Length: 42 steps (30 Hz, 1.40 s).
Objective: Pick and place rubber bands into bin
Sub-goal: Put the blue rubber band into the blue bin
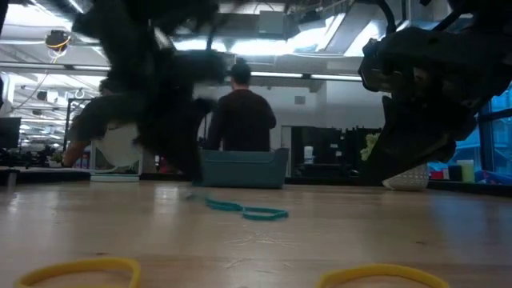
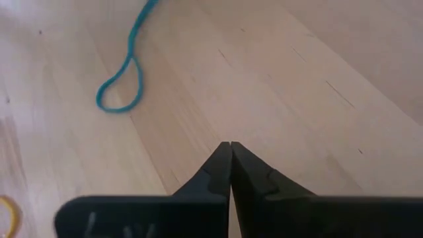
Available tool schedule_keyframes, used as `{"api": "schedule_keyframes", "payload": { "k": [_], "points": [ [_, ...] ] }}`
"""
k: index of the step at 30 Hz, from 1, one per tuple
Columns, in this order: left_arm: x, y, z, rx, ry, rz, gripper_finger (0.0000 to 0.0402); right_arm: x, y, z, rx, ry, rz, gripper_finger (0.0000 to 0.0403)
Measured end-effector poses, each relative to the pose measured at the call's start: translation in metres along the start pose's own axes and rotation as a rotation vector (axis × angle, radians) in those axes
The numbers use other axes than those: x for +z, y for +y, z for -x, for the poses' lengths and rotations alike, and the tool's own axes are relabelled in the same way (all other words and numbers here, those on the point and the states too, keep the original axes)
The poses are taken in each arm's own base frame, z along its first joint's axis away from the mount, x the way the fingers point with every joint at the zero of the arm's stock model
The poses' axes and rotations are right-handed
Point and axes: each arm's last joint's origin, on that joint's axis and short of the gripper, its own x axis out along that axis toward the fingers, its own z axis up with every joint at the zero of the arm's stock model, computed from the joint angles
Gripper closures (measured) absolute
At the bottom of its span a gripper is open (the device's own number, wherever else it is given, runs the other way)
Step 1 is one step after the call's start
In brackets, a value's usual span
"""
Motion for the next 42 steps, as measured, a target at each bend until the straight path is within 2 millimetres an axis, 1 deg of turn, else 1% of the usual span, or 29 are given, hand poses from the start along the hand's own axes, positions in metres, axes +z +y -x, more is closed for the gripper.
{"api": "schedule_keyframes", "payload": {
  "k": [2, 5, 11, 14, 17, 20, 23, 26, 29, 32, 37, 42],
  "points": [
    [0.007, 0.007, 0.015, 0.014, -0.056, 0.01, 0.0401, 0.0, 0.0, 0.0, 0.0, 0.0, 0.0, 0.0389],
    [0.008, 0.018, 0.034, 0.025, -0.092, 0.028, 0.04, 0.0, 0.0, 0.0, -0.001, 0.001, 0.001, 0.0392],
    [0.01, 0.055, 0.076, 0.11, -0.203, 0.088, 0.04, 0.0, 0.0, 0.0, -0.003, 0.002, 0.002, 0.0397],
    [0.007, 0.08, 0.093, 0.181, -0.252, 0.113, 0.0401, 0.0, 0.0, 0.0, -0.002, 0.001, 0.001, 0.0392],
    [0.001, 0.109, 0.105, 0.27, -0.293, 0.163, 0.04, 0.0, 0.0, 0.0, -0.002, 0.0, 0.0, 0.0389],
    [-0.007, 0.139, 0.113, 0.358, -0.319, 0.219, 0.0401, 0.0, 0.0, 0.0, -0.002, 0.0, 0.0, 0.039],
    [-0.016, 0.167, 0.115, 0.442, -0.332, 0.279, 0.04, 0.0, 0.0, 0.0, -0.001, 0.0, 0.002, 0.0395],
    [-0.029, 0.194, 0.112, 0.503, -0.317, 0.352, 0.0401, 0.0, 0.0, 0.0, -0.001, 0.0, 0.003, 0.0397],
    [-0.045, 0.212, 0.1, 0.453, -0.274, 0.414, 0.04, 0.0, 0.0, 0.0, -0.001, 0.0, 0.003, 0.0392],
    [-0.057, 0.224, 0.083, 0.384, -0.233, 0.46, 0.04, 0.0, 0.0, 0.0, -0.002, 0.0, 0.004, 0.0388],
    [-0.069, 0.235, 0.043, 0.345, -0.158, 0.501, 0.0399, 0.0, 0.0, 0.0, -0.001, 0.0, 0.004, 0.0387],
    [-0.077, 0.234, 0.006, 0.29, -0.077, 0.498, 0.0397, 0.0, 0.0, 0.0, -0.001, 0.0, 0.004, 0.0387]
  ]
}}
